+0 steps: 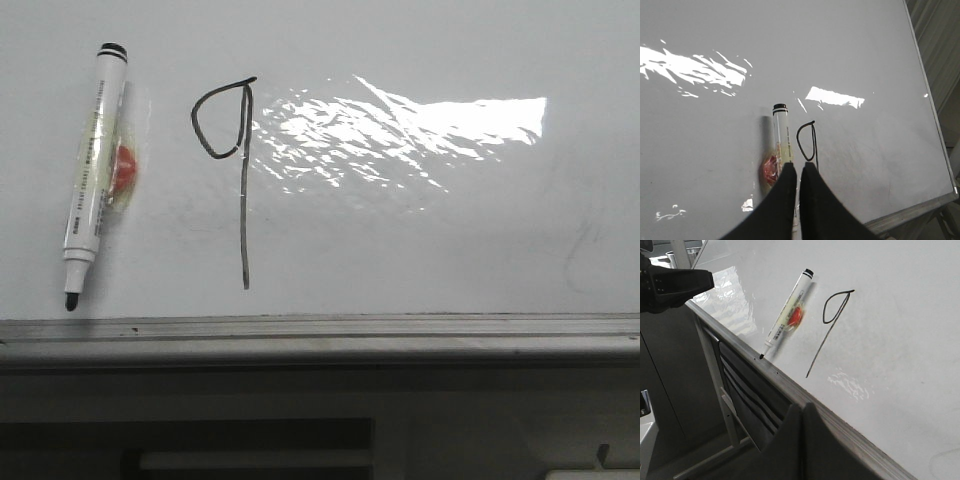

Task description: Write number 9 on whiteboard

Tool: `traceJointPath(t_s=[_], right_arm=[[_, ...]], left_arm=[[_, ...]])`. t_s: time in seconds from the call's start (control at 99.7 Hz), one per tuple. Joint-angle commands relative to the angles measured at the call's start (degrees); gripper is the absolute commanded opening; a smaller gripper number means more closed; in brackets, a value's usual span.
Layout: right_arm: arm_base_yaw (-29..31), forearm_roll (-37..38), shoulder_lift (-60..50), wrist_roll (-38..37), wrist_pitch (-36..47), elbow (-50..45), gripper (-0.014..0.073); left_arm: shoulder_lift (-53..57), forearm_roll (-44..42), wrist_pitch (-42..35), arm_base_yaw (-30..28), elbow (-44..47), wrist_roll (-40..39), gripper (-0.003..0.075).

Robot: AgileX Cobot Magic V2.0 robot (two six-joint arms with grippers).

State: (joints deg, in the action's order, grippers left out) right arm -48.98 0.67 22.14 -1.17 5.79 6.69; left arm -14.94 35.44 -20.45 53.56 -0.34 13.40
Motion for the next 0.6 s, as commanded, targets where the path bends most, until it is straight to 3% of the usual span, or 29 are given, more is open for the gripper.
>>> traceJointPath(t_s=[0.0,0.171,0.301,0.512,0.592], right_arm=[[0.0,0.7,0.3,0.2,4.8,1.6,-0.0062],[0.0,0.7,0.3,0.2,4.8,1.6,-0.0062],[0.0,0.7,0.3,0.2,4.8,1.6,-0.0062],[0.0,0.7,0.3,0.2,4.8,1.6,-0.0062],[0.0,0.7,0.3,0.2,4.8,1.6,-0.0062]], left_arm=[[-0.5,-0.3,-2.5,0.0,-1.1,-0.1,-0.002],[-0.5,-0.6,-3.6,-0.1,0.2,-0.1,-0.002],[-0.5,-7.0,-3.3,-3.2,1.4,-0.1,-0.002],[-0.5,-21.1,-3.0,-17.0,1.4,-0.1,-0.002],[-0.3,-25.9,-2.4,-22.9,1.4,-3.7,-0.002]])
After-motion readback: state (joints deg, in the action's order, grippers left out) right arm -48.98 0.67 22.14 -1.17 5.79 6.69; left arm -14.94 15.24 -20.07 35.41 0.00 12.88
